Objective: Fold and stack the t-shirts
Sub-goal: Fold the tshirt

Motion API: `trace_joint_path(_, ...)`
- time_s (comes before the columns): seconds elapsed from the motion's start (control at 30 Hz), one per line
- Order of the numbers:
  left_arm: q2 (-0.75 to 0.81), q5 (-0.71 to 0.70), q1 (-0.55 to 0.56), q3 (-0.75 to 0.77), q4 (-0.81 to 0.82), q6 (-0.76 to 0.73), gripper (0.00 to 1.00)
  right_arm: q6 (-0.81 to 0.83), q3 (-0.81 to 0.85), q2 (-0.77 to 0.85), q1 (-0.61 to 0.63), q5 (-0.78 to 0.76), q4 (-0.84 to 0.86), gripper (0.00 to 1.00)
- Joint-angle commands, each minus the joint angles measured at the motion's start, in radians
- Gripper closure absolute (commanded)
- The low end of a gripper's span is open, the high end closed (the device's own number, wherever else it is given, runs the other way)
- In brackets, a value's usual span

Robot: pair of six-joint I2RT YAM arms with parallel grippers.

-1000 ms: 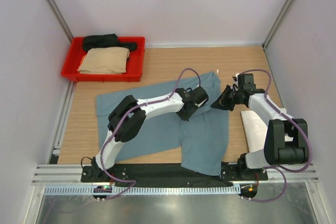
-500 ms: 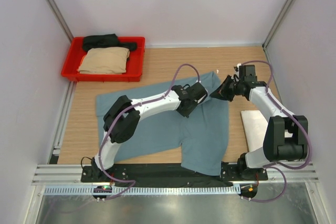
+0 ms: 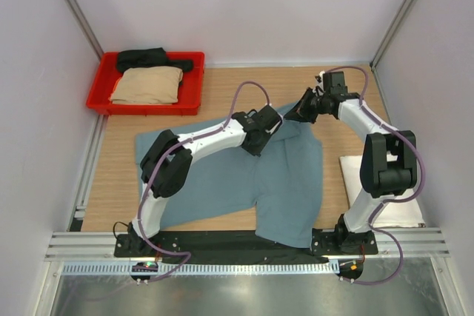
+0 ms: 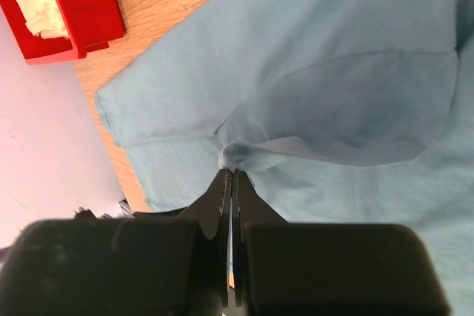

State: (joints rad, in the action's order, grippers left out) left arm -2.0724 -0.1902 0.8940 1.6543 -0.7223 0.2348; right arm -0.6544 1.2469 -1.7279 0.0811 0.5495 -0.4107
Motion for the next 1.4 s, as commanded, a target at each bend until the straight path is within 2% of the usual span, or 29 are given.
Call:
trace_joint_path(0.0, 0.054, 0.012, -0.042, 0.005, 0.004, 0.012, 1.00, -0.010, 0.072, -0.021, 0.005, 0.007, 0.032, 0.99)
trace_joint_path(0.4, 0.003, -0.005, -0.128, 0.091, -0.032, 0.009, 1.00, 0.010, 0.173, -0.127, 0.005, 0.007, 0.001, 0.99)
trace_joint_path(0.77, -0.070, -0.028, -0.159, 0.192, -0.074, 0.015, 1.00, -0.004, 0.249, -0.194, 0.006, 0.010, 0.007, 0.99)
trace_joint_path(1.37, -0.161, -0.092, -0.185, 0.251, -0.152, 0.046, 1.00, -0.016, 0.327, -0.295, 0.023, 0.015, -0.005, 0.96)
